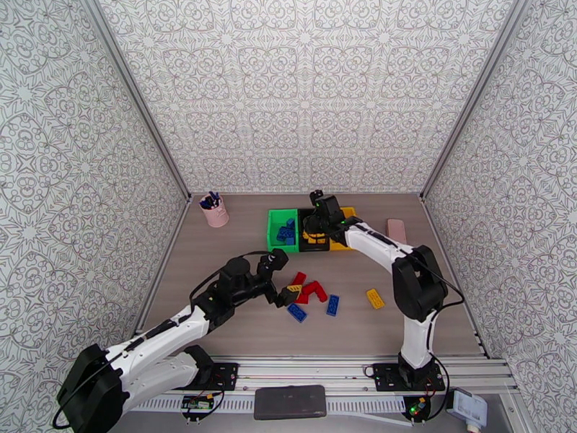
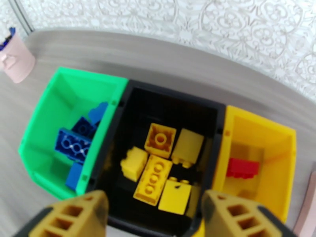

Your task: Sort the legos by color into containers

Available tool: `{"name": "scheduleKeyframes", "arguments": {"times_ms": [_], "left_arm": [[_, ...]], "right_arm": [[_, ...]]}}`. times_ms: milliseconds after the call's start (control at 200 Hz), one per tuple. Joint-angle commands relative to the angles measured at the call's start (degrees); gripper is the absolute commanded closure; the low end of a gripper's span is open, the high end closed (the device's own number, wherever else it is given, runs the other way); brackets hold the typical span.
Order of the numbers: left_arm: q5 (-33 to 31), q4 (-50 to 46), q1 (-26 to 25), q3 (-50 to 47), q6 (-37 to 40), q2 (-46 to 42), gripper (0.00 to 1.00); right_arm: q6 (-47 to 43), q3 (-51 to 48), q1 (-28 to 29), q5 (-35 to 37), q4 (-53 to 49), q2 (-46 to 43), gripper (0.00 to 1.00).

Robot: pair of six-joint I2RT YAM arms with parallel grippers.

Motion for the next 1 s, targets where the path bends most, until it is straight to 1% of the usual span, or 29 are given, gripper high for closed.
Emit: {"name": "scheduleKeyframes", "arguments": {"times_ms": [0,65,190,250,380,545,620,730,790,995], "left_arm": [[-8.39,-2.17,0.85,2.08,-4.27,1.72,0.0],[-12.81,-4.68,1.34,4.16,-7.71,3.99,0.0],[-18.12,-9.85,1.57,8.45,-12.04,9.36,0.01],[-19.8,-13.02,1.03,11.12,-13.36,12.1,0.01],[-22.96,-21.82,-0.79,18.19,-14.78,18.86,0.0],[-23.57,-27.22,-2.3,23.96,-17.53,26.56,0.01],[-23.17,-29.41,-3.25,26.71,-18.36,29.95,0.02],[-23.65,-34.33,-4.95,31.34,-18.85,35.18,0.03],[-23.92,-36.7,-5.61,33.36,-19.94,37.59,0.05],[-21.53,-40.18,-6.58,36.79,-21.86,42.83,0.13]], "right_arm": [[-0.49,-4.56,-0.32,-0.73,3.15,-6.56,0.27],[-1.35,-7.94,-0.33,-1.62,4.72,-10.27,0.21],[-3.85,-15.25,-0.33,-3.91,8.43,-17.82,0.13],[-5.3,-18.28,-0.33,-5.25,9.34,-21.25,0.11],[-8.57,-23.62,-0.3,-8.54,7.93,-28.1,0.11],[-13.19,-30.77,-0.32,-10.9,5.97,-36.49,0.09],[-14.86,-32.08,-0.33,-12.79,3.36,-39.04,0.08],[-15.89,-32.13,-0.32,-15.75,-0.6,-40.85,0.08],[-16.02,-32.37,-0.33,-16.98,-1.63,-41.6,0.08],[-16.26,-33.36,-0.32,-17.0,-1.44,-42.25,0.08]]}}
